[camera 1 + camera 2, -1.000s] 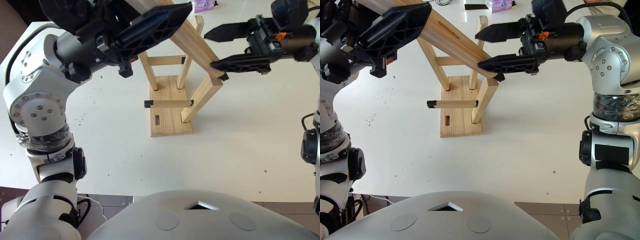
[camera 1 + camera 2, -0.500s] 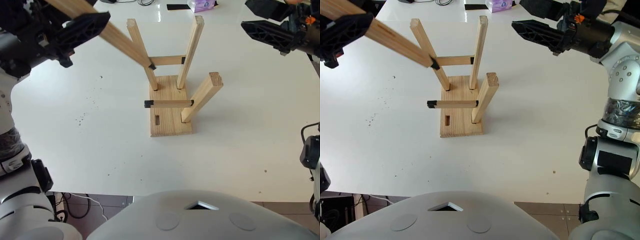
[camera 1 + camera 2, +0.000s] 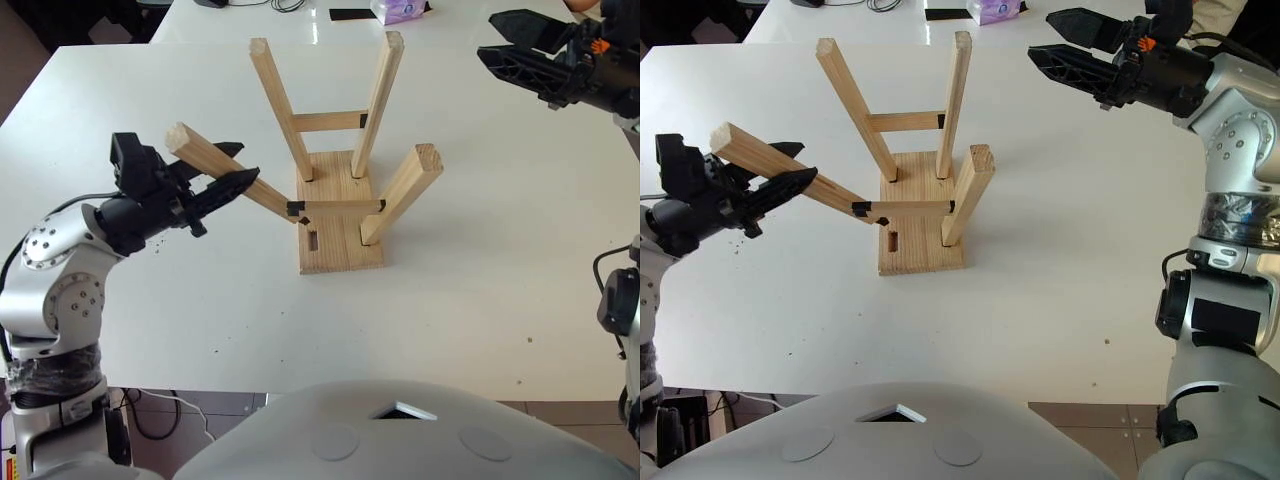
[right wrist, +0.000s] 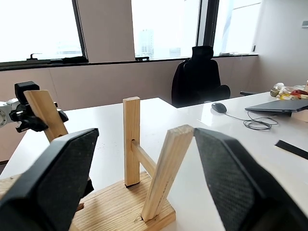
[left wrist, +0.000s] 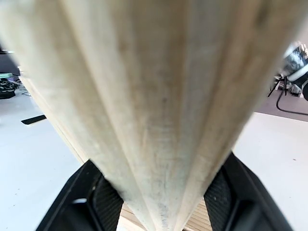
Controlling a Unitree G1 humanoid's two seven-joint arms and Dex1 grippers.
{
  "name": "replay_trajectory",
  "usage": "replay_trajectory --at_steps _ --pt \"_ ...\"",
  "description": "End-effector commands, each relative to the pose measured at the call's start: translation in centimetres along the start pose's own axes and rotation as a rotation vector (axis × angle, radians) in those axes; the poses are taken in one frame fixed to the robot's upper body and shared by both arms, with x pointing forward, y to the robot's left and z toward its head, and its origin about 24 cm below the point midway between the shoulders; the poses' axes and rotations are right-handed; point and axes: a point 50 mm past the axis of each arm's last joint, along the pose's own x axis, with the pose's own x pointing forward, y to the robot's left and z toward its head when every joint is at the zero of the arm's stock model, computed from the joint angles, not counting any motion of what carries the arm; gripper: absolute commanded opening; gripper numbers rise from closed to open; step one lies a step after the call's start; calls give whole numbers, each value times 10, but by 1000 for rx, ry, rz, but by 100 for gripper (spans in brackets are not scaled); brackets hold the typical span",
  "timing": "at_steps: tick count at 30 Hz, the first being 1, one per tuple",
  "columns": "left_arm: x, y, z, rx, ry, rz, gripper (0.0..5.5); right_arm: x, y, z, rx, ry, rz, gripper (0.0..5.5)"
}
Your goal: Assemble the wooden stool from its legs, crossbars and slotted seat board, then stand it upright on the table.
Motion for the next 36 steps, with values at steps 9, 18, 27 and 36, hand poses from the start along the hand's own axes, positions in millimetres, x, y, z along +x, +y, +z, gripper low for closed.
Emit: replay_trajectory --at_steps 9,18,27,36 --pt "-3 -20 -14 5 72 -27 205 3 -4 11 -29 37 27 365" --pt "-14 -18 -15 39 239 -182 205 -2 0 9 -18 16 -1 365" --pt "-10 -20 -12 44 260 -272 205 -3 7 1 -1 -1 -30 365" --pt "3 -29 1 94 173 -268 205 -4 6 2 6 -4 -46 365"
